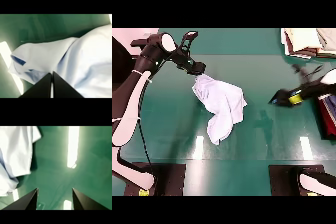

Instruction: Fold the shirts.

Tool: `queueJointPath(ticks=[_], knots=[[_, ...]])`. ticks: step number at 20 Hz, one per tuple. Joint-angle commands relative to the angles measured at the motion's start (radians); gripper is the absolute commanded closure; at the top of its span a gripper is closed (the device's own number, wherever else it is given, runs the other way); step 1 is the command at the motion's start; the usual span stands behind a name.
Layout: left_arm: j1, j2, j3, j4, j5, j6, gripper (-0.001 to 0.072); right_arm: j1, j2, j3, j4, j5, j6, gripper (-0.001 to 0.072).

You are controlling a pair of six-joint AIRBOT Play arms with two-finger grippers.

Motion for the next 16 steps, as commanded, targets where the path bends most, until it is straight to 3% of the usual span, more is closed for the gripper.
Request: queueJointPath(ticks=[1, 4, 7, 9, 10, 11, 16], knots=[[0.005, 0.010, 0.003, 0.007, -0.016, 0.006, 0.0684, 0.161, -0.105, -0.142, 0.196, -0.176, -0.051, 0.0221], [0.005, 0.010, 0.003, 0.007, -0.017, 0.006, 0.0683, 0.279, -0.191, -0.116, 0.296, -0.296, -0.066, 0.0222], [0.005, 0.010, 0.003, 0.007, -0.016, 0.006, 0.0683, 0.348, -0.269, -0.036, 0.297, -0.285, -0.066, 0.0232], [0.005, 0.011, 0.003, 0.007, -0.017, 0.006, 0.0684, 0.376, -0.306, 0.010, 0.290, -0.278, -0.066, 0.0382], [0.005, 0.016, 0.003, 0.007, -0.016, 0.006, 0.0684, 0.382, -0.313, 0.027, 0.290, -0.277, -0.072, 0.0574], [0.005, 0.030, 0.004, 0.007, -0.014, 0.006, 0.0685, 0.383, -0.309, 0.045, 0.288, -0.277, -0.095, 0.0696], [0.005, 0.265, 0.030, 0.048, 0.037, 0.029, 0.0685, 0.236, -0.130, 0.237, 0.071, -0.182, -0.103, 0.0697]])
